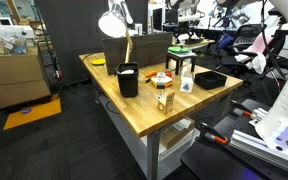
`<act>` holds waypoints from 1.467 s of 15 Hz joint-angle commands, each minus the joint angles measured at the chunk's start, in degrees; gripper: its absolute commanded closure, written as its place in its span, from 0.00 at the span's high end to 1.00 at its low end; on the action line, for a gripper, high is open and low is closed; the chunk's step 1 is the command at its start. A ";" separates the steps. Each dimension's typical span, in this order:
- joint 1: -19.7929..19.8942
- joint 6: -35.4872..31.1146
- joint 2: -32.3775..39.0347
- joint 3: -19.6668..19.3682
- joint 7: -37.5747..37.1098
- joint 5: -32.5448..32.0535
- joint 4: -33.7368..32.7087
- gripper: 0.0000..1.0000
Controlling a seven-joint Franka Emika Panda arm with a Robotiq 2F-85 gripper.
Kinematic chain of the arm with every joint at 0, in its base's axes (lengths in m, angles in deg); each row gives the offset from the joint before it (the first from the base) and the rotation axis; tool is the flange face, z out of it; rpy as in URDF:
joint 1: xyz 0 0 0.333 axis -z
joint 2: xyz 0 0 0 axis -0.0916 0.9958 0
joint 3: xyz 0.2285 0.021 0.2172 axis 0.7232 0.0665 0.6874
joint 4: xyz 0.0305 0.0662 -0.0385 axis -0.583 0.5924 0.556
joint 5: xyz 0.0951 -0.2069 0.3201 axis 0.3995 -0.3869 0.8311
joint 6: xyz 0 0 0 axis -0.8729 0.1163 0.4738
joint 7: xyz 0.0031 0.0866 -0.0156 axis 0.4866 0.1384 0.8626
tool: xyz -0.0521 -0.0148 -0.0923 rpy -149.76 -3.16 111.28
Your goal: Remove the bottle from the green plate and put it on the table
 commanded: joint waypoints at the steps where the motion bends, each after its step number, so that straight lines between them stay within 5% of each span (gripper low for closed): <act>1: 0.04 0.03 0.03 0.00 0.00 0.00 -0.04 1.00; 22: 0.13 0.45 9.47 -2.59 -16.82 -2.23 -12.74 1.00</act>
